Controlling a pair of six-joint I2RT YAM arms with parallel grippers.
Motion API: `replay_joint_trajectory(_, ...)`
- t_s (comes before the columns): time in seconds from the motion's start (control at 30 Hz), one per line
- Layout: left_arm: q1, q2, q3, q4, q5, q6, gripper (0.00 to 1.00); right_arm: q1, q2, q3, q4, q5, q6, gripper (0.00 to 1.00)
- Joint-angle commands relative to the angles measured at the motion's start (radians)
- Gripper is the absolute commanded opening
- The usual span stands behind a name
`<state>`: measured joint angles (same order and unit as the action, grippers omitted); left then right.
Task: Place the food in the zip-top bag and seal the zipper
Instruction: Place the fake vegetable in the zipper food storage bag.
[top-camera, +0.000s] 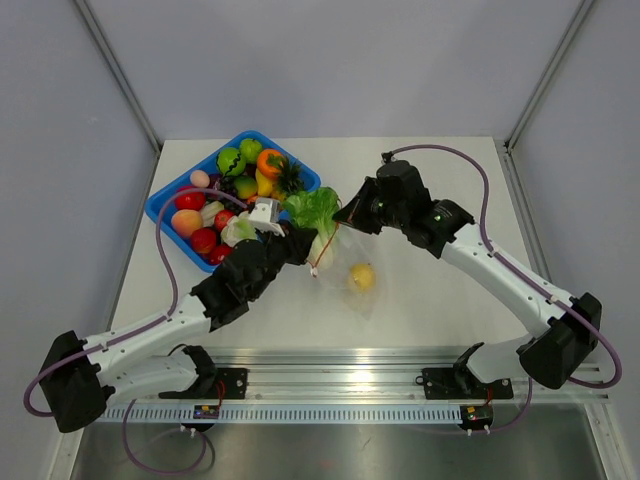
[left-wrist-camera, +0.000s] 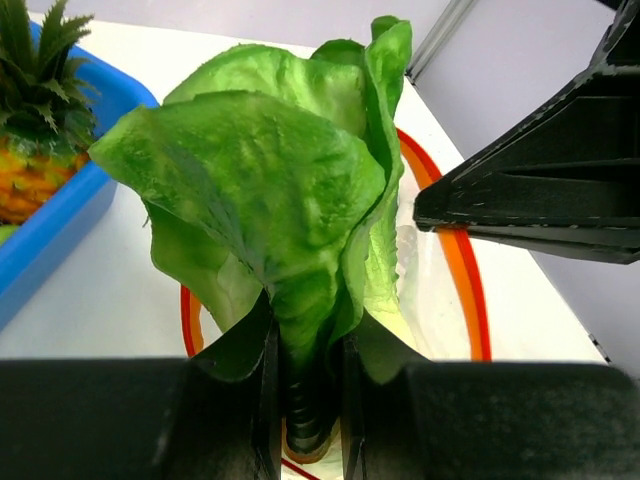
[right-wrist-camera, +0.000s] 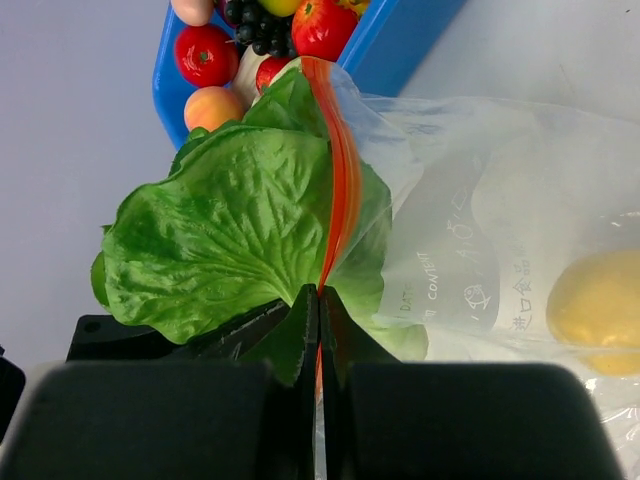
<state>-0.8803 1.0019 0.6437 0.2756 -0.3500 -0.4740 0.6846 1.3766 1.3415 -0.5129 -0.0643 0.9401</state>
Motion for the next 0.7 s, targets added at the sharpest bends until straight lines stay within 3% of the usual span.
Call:
replay_joint_trajectory(0.0, -0.017, -0.008, -0.004, 0.001, -0.044, -0.089, 0.01, -0.003, -0.005, -0.019, 0.102, 0.011, 0.026, 0.00)
replay_joint_trajectory(0.1, -0.019, 0.038, 0.092, -0.192, -0.084, -0.126, 0.33, -0.003, -0.005, -0.021, 0.103, 0.011, 0.023, 0.00)
replay_joint_trajectory(0.13, -0.019, 0.050, 0.121, -0.237, -0.093, -0.121, 0.53, -0.003, -0.008, -0.022, 0.102, 0.014, 0.022, 0.00)
replay_joint_trajectory(0.23, -0.019, 0.078, 0.215, -0.338, -0.090, -0.065, 0.79, -0.005, -0.014, -0.027, 0.097, 0.018, 0.020, 0.00)
replay_joint_trajectory(0.37, -0.020, 0.058, 0.260, -0.374, -0.057, 0.006, 0.95, -0.005, -0.021, -0.024, 0.086, 0.030, 0.016, 0.00)
replay_joint_trajectory(0.47, -0.020, 0.015, 0.292, -0.400, -0.021, 0.032, 0.99, -0.008, -0.028, -0.022, 0.076, 0.041, 0.009, 0.00)
replay_joint_trajectory(0.6, -0.020, -0.042, 0.339, -0.434, -0.017, 0.060, 0.99, -0.013, -0.031, -0.022, 0.073, 0.038, 0.009, 0.00)
replay_joint_trajectory(0.67, -0.019, -0.074, 0.353, -0.444, -0.042, 0.066, 0.94, -0.014, -0.034, -0.024, 0.076, 0.031, 0.008, 0.00)
